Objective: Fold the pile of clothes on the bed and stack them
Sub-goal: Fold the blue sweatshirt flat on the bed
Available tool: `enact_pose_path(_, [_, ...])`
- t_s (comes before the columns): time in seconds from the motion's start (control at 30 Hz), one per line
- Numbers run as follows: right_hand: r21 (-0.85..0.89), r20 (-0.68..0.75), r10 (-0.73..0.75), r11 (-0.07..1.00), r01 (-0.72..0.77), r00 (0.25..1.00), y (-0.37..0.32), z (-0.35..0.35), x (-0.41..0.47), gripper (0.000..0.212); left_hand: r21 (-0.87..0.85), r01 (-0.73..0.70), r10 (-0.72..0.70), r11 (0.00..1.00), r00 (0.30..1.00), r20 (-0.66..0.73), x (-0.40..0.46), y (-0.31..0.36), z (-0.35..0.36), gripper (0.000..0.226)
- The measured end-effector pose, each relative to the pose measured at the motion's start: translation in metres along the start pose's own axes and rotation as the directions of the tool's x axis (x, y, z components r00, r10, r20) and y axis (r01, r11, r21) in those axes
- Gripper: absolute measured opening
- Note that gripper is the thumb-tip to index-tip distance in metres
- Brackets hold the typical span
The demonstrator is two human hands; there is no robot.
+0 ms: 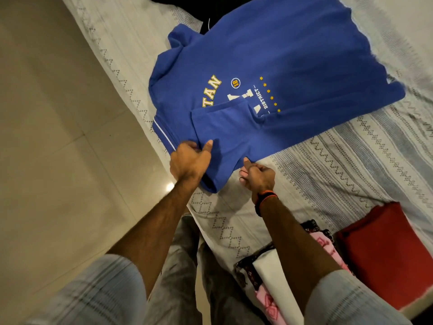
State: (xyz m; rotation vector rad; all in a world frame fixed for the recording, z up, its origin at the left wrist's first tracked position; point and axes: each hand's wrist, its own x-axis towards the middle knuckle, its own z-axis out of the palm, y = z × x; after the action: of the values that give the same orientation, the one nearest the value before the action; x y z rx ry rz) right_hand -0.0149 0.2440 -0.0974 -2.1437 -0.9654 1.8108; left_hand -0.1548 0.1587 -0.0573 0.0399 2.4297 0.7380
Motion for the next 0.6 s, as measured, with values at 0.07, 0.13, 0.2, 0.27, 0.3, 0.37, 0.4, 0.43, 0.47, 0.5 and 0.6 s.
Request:
enact_pose_path(0.07, [-0.009, -0.020, 0.005, 1.000, -0.005, 1.000, 0.001, 0.002, 0.002, 0.027, -0.002, -0.079, 0.079, 0.997, 0.995, -0.064, 0.009, 0.010, 0.000, 0.048])
enact_pose_path(0.13, [-0.026, -0.038, -0.007, 1.000, 0.006, 0.999, 0.003, 0.004, 0.004, 0.024, 0.015, -0.147, 0.148, 0.989, 0.987, -0.067, 0.018, 0.018, 0.003, 0.051])
enact_pose_path(0.2, [-0.055, -0.050, -0.017, 0.998, 0.014, 0.999, 0.004, 0.007, 0.006, 0.024, 0.014, -0.140, 0.140, 0.990, 0.988, -0.064, 0.027, 0.023, 0.007, 0.057])
enact_pose_path(0.27, [-0.079, -0.051, -0.008, 0.997, 0.004, 0.999, 0.003, 0.009, 0.007, 0.028, -0.042, -0.079, 0.076, 0.996, 0.994, -0.075, 0.035, 0.025, 0.012, 0.063])
enact_pose_path(0.3, [-0.081, -0.044, -0.001, 0.997, -0.003, 0.999, 0.002, 0.010, 0.007, 0.030, -0.086, -0.048, 0.041, 0.995, 0.996, -0.084, 0.038, 0.026, 0.013, 0.063])
enact_pose_path(0.37, [-0.086, -0.050, -0.005, 0.996, 0.000, 0.999, 0.000, 0.012, 0.007, 0.032, -0.144, 0.000, -0.009, 0.990, 0.998, -0.064, 0.044, 0.027, 0.012, 0.052])
enact_pose_path(0.4, [-0.090, -0.054, -0.014, 0.996, 0.009, 0.998, -0.001, 0.012, 0.007, 0.032, -0.162, 0.009, -0.014, 0.987, 0.999, -0.029, 0.048, 0.028, 0.010, 0.042])
enact_pose_path(0.43, [-0.098, -0.056, -0.019, 0.995, 0.014, 0.998, -0.001, 0.013, 0.007, 0.032, -0.184, 0.010, -0.010, 0.983, 1.000, 0.000, 0.053, 0.028, 0.009, 0.034])
enact_pose_path(0.47, [-0.107, -0.066, -0.027, 0.994, 0.020, 0.997, 0.000, 0.012, 0.009, 0.033, -0.230, 0.030, -0.026, 0.973, 0.999, 0.020, 0.058, 0.029, 0.008, 0.032])
enact_pose_path(0.5, [-0.120, -0.073, -0.032, 0.992, 0.023, 0.997, 0.001, 0.011, 0.010, 0.033, -0.297, 0.029, -0.026, 0.954, 1.000, 0.016, 0.063, 0.029, 0.006, 0.032])
enact_pose_path(0.6, [-0.137, -0.083, -0.048, 0.990, 0.036, 0.995, 0.006, 0.009, 0.011, 0.028, -0.366, -0.004, -0.030, 0.931, 0.996, -0.089, 0.077, 0.025, 0.000, 0.023])
